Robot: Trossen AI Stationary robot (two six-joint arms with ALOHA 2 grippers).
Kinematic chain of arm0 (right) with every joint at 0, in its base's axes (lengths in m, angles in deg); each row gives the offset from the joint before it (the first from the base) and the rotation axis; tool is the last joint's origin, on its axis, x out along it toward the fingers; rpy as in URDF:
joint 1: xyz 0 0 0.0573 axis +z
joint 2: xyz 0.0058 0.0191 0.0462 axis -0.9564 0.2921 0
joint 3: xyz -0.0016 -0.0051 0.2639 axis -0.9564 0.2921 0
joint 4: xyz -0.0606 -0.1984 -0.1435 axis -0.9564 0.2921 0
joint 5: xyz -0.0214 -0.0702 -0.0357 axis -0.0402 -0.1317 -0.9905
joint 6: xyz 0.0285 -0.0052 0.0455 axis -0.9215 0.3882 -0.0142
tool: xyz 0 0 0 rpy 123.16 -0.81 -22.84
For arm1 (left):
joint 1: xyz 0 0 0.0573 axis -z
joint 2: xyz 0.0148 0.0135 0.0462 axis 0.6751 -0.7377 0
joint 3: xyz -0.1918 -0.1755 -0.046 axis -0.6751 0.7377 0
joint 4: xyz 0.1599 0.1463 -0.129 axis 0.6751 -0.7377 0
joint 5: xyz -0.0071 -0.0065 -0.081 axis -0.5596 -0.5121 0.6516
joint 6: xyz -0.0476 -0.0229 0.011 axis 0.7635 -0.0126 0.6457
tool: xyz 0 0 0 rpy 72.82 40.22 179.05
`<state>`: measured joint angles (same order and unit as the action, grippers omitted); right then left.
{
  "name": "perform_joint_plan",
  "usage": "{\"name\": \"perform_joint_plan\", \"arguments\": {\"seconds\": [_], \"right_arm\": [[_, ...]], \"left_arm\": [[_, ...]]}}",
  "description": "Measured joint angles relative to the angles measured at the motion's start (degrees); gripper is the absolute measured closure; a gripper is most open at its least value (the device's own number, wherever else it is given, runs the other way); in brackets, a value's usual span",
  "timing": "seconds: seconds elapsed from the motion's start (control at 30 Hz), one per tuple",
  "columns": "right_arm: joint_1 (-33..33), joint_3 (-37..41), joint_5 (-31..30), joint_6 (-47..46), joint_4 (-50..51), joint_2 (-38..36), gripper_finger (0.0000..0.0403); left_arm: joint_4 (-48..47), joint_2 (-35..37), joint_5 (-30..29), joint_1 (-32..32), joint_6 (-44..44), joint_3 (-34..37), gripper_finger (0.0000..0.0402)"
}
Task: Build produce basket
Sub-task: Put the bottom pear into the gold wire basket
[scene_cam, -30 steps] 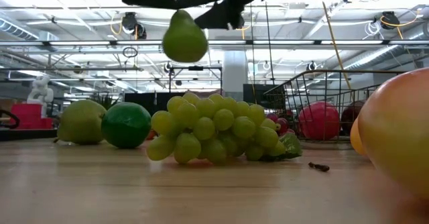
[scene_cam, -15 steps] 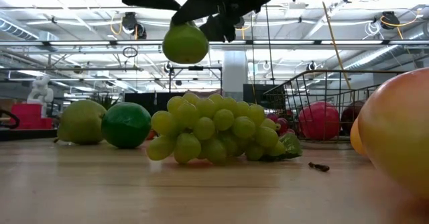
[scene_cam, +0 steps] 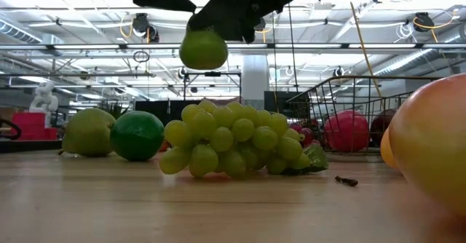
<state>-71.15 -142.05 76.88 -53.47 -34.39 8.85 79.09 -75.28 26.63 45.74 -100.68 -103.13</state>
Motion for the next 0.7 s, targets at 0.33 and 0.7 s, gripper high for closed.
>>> {"name": "perform_joint_plan", "arguments": {"seconds": [0.33,0.7], "right_arm": [[0.0,0.0,0.0,2.0,-0.1,0.0,0.0221],[0.0,0.1,-0.3,2.2,0.8,-0.3,0.0219]], "left_arm": [[0.0,0.0,-0.2,0.0,1.6,0.0,0.0382],[0.9,0.6,-6.2,2.3,7.2,0.0,0.0249]]}}
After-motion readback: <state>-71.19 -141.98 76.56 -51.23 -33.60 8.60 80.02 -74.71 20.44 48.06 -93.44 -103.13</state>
